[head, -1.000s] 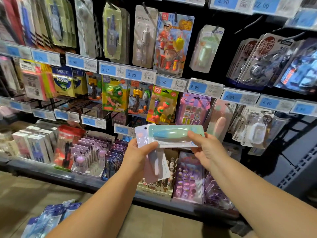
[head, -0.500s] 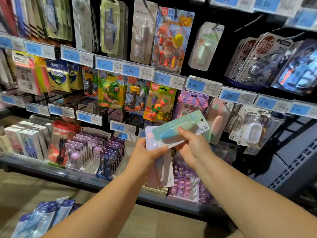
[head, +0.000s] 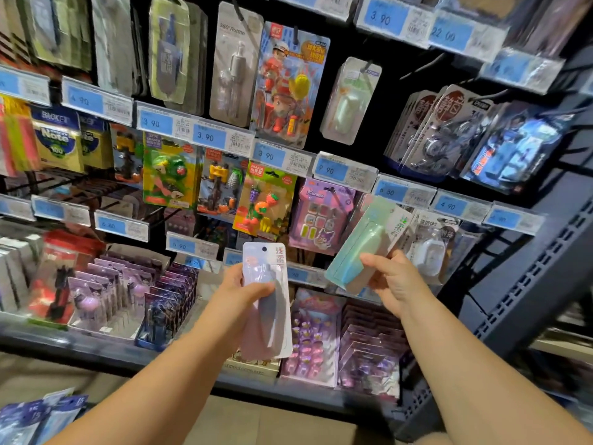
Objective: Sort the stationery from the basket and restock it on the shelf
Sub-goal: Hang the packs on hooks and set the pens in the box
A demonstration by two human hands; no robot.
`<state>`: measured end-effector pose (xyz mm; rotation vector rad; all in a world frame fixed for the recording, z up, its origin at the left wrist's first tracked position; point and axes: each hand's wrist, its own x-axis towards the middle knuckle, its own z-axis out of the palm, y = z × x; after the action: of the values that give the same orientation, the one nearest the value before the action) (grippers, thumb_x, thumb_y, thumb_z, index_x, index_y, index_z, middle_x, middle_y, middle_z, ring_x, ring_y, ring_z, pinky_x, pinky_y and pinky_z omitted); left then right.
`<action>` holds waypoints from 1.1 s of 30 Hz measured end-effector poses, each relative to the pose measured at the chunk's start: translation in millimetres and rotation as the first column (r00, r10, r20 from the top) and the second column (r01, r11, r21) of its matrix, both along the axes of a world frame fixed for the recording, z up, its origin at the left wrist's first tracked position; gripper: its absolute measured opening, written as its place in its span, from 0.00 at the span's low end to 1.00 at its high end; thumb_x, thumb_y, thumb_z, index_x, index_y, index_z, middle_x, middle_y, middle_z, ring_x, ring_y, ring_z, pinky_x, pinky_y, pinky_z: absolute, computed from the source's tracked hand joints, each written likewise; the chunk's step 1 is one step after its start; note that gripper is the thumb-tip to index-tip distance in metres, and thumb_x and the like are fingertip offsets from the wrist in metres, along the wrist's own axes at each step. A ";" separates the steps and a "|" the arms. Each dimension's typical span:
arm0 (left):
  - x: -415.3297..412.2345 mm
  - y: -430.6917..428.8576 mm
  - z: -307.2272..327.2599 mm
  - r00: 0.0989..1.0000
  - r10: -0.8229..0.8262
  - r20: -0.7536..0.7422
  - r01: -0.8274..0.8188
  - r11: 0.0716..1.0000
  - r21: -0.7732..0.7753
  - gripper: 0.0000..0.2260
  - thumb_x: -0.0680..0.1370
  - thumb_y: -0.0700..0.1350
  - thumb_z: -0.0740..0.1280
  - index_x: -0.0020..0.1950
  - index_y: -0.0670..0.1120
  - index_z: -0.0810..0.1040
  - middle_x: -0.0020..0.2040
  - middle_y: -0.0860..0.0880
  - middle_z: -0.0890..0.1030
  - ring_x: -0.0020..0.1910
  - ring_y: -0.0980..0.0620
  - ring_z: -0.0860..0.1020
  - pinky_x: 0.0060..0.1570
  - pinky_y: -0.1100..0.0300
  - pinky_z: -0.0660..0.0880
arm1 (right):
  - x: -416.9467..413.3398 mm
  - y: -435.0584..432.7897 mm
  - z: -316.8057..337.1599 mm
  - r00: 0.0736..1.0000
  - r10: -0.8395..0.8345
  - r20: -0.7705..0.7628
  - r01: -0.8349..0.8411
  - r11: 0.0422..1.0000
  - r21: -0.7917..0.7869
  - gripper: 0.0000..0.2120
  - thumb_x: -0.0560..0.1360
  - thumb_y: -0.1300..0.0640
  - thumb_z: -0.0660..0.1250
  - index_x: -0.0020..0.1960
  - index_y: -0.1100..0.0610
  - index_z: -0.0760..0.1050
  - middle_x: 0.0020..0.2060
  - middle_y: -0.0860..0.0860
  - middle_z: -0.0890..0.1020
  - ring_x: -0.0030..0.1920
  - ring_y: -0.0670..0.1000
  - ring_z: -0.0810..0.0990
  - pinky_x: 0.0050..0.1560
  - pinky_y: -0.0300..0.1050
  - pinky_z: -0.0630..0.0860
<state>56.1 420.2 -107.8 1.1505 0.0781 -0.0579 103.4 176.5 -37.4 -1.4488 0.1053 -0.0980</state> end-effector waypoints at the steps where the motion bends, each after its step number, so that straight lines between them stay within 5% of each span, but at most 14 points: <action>1: 0.3 -2.2 -0.3 1.000 -0.014 0.005 0.014 1.000 0.006 0.19 0.76 0.37 0.68 0.65 0.48 0.71 0.58 0.43 0.79 0.57 0.39 0.79 0.60 0.37 0.74 | 1.9 -5.6 -2.2 1.000 -0.015 -0.011 0.015 1.000 0.010 0.13 0.74 0.69 0.67 0.49 0.54 0.69 0.44 0.53 0.79 0.44 0.53 0.77 0.43 0.47 0.73; 6: -3.5 -10.3 0.7 0.998 -0.060 0.013 0.060 0.998 0.019 0.26 0.67 0.43 0.71 0.65 0.53 0.72 0.59 0.45 0.80 0.57 0.40 0.80 0.59 0.36 0.75 | 5.1 -25.3 -11.6 0.999 -0.007 -0.042 0.005 0.999 -0.040 0.09 0.74 0.65 0.69 0.51 0.55 0.74 0.46 0.54 0.83 0.50 0.56 0.80 0.61 0.59 0.73; 11: -3.9 -16.3 -1.2 0.998 -0.062 0.027 0.061 0.998 0.028 0.29 0.65 0.44 0.71 0.66 0.52 0.72 0.59 0.46 0.80 0.57 0.41 0.80 0.58 0.37 0.75 | 10.4 -28.2 -10.0 1.000 0.008 0.002 -0.007 0.999 -0.033 0.08 0.77 0.62 0.66 0.55 0.54 0.75 0.52 0.53 0.83 0.56 0.54 0.79 0.65 0.59 0.72; 19: 2.4 -22.2 -10.1 0.998 -0.049 0.027 0.048 0.998 0.050 0.18 0.77 0.34 0.67 0.64 0.49 0.74 0.57 0.44 0.80 0.56 0.40 0.80 0.58 0.39 0.76 | 22.0 -34.1 -9.0 0.998 -0.013 0.065 0.018 0.997 -0.081 0.09 0.78 0.61 0.66 0.57 0.51 0.74 0.55 0.54 0.82 0.54 0.53 0.81 0.58 0.57 0.77; 28: 6.2 -19.0 -16.4 0.998 -0.056 0.007 0.056 0.998 0.035 0.20 0.74 0.35 0.71 0.64 0.48 0.74 0.57 0.41 0.81 0.56 0.37 0.80 0.56 0.39 0.77 | 33.1 -27.8 -12.4 0.996 0.017 0.090 -0.011 0.998 -0.065 0.13 0.79 0.61 0.64 0.63 0.53 0.72 0.52 0.51 0.83 0.45 0.45 0.84 0.38 0.41 0.80; 33: 9.8 -18.9 -18.5 0.998 -0.057 0.013 0.057 0.998 0.025 0.19 0.75 0.33 0.69 0.64 0.47 0.74 0.57 0.41 0.81 0.56 0.37 0.80 0.58 0.37 0.76 | 45.8 -23.8 -17.6 0.989 -0.134 0.064 0.138 0.989 -0.052 0.29 0.77 0.59 0.69 0.73 0.59 0.61 0.65 0.55 0.75 0.59 0.54 0.78 0.60 0.54 0.76</action>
<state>65.9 401.3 -126.3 1.1777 0.0334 -0.0999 149.3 152.7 -55.0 -1.4926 0.1530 -0.2578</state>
